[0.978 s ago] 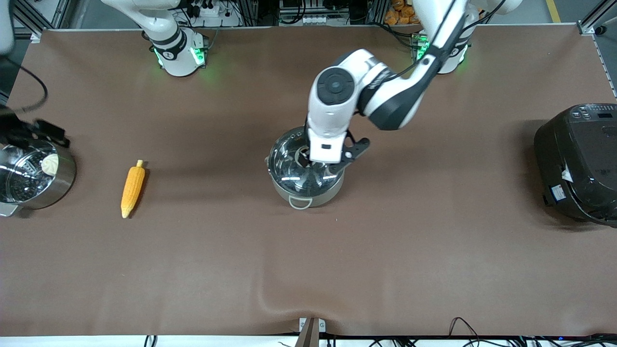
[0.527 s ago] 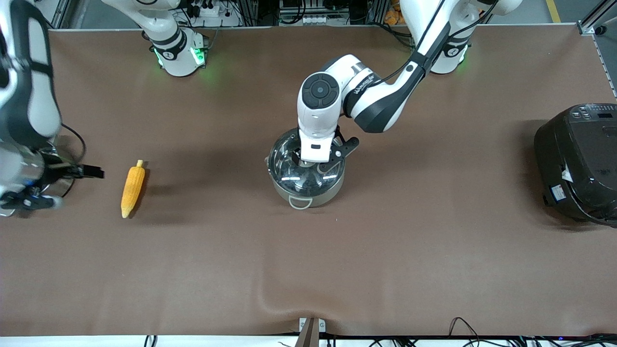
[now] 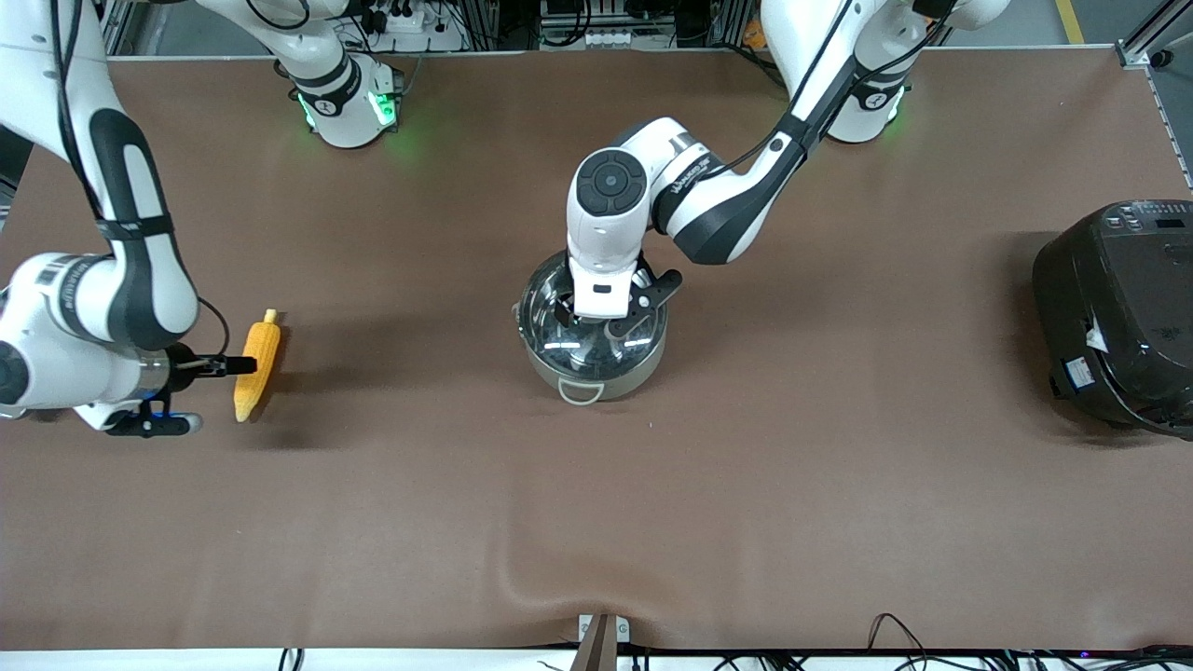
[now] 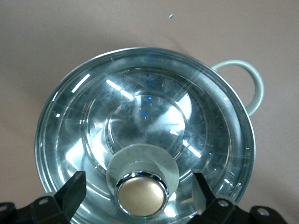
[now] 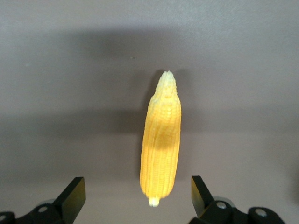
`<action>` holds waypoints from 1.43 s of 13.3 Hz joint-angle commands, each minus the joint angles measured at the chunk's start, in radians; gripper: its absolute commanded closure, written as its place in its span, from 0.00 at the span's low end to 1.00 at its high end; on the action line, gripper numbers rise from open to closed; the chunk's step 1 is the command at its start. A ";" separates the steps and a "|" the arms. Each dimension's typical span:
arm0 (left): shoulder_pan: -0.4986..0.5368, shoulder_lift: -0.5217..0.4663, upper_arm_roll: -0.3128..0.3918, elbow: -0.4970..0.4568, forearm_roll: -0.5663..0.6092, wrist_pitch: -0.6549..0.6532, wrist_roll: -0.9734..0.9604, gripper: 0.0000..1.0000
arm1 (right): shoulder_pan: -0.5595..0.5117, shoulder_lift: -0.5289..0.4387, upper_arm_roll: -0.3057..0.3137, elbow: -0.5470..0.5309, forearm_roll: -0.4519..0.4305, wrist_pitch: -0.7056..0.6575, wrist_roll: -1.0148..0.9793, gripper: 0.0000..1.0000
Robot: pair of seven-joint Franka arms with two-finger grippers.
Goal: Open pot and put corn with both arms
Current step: 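Grasp the lid knob with the left gripper while the right gripper reaches the corn, then lift the glass lid with the left gripper while the right gripper lifts the corn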
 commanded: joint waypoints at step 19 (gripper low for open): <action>0.032 -0.260 0.006 -0.064 0.109 -0.208 0.074 1.00 | 0.003 -0.002 0.012 -0.143 -0.093 0.141 -0.016 1.00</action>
